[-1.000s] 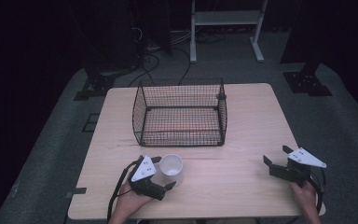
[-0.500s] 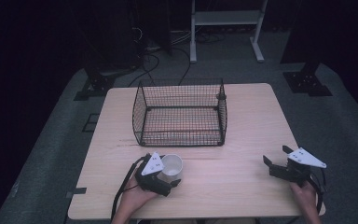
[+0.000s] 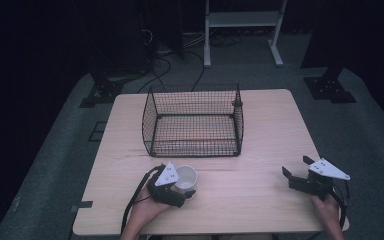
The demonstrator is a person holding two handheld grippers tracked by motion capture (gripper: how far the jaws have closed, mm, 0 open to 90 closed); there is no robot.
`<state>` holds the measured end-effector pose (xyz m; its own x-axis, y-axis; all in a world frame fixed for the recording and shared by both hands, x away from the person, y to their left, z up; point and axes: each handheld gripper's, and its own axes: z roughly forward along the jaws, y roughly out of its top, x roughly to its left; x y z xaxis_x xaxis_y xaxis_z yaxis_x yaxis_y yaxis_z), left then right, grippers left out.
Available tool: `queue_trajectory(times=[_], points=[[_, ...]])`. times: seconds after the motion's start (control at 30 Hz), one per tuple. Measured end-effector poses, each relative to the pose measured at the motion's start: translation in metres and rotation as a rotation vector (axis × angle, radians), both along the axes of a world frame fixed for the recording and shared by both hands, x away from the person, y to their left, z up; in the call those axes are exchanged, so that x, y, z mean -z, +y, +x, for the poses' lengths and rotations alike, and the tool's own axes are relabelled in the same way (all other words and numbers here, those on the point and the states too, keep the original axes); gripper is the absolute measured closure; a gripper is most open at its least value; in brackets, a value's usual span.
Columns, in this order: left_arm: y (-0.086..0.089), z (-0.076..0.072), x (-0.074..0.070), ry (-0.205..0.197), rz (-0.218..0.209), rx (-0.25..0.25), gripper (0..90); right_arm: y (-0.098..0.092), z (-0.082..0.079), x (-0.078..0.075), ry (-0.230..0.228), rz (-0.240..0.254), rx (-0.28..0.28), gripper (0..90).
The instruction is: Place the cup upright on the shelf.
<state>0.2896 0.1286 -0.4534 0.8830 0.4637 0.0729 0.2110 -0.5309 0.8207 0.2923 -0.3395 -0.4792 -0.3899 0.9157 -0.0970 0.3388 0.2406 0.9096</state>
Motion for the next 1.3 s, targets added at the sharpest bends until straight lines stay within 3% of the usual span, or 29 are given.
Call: queue_trajectory(times=[0.2,0.57,1.3], points=[[-0.002,-0.001,-0.004,-0.003,0.003,0.007,20.3,0.0,0.0,0.0,-0.001,0.001,0.0,13.1],[0.001,0.004,-0.017,-0.006,-0.034,0.004,20.3,0.0,0.0,0.0,0.0,0.004,0.001,13.0],[-0.002,0.023,-0.061,-0.053,-0.057,0.015,20.4,-0.001,0.0,0.0,-0.002,0.01,0.006,13.0]])
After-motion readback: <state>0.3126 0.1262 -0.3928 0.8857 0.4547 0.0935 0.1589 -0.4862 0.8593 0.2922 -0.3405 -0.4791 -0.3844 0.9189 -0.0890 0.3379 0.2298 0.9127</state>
